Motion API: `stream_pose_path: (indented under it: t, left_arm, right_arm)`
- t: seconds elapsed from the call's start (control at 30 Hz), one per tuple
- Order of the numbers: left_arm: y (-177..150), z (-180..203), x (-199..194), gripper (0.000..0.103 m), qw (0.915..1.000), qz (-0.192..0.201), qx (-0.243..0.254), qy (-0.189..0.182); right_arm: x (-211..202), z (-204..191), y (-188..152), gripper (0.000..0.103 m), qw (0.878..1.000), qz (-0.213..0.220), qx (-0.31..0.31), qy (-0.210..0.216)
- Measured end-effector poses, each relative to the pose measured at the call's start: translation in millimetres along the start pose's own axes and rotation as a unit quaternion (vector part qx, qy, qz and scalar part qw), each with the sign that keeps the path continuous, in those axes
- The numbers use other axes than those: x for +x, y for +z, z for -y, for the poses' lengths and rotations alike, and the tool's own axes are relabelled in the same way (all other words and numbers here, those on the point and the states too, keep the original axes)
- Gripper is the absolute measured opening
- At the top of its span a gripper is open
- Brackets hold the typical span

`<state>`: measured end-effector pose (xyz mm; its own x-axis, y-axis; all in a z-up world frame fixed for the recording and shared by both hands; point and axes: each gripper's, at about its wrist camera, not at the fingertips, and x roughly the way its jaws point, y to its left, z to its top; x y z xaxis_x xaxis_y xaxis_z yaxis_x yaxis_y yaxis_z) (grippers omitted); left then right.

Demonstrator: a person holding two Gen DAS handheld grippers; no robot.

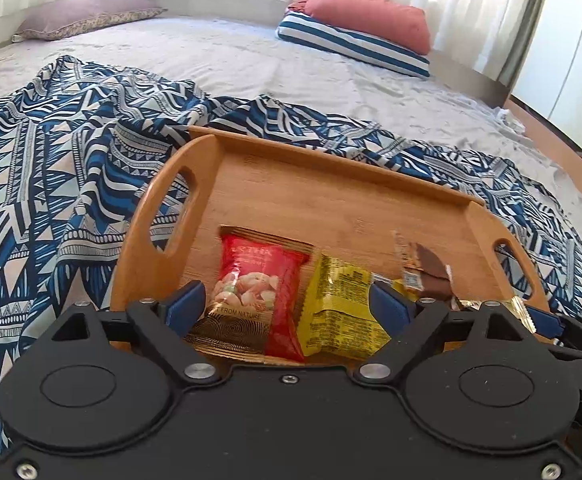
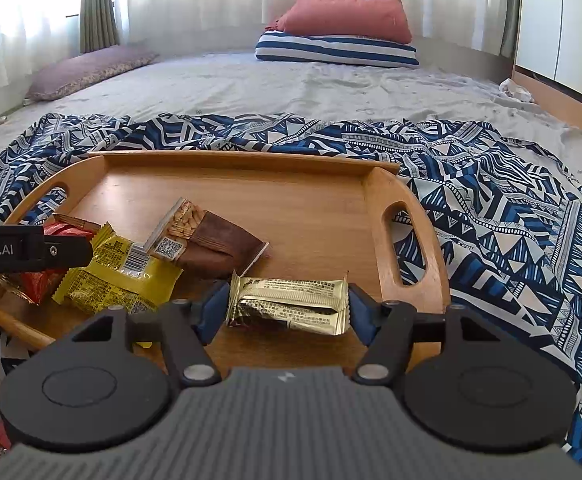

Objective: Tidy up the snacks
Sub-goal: 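Open the left tool over the tray while the right tool releases the gold bar, then move both tools back to the snack pile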

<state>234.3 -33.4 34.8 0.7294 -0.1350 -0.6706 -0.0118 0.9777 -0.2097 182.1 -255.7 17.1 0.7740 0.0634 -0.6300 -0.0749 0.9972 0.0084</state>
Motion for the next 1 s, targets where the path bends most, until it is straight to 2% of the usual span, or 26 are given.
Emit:
stream_pose_path:
  t: [0.2, 0.57, 1.0]
  left_arm:
    - [-1, 5, -10, 0.089, 0.9999, 0.003, 0.008, -0.007]
    - [2, 3, -49, 0.097, 0.9993, 0.017, 0.029, -0.017]
    - [-23, -7, -107, 0.101, 0.9972, 0.031, 0.063, -0.026]
  right_arm:
    - [-10, 0, 0, 0.084, 1.0, 0.006, -0.004, -0.001]
    - [-38, -1, 1, 0.089, 1.0, 0.025, -0.015, -0.003]
    - [-82, -4, -18, 0.099, 0.999, 0.043, -0.025, 0.004]
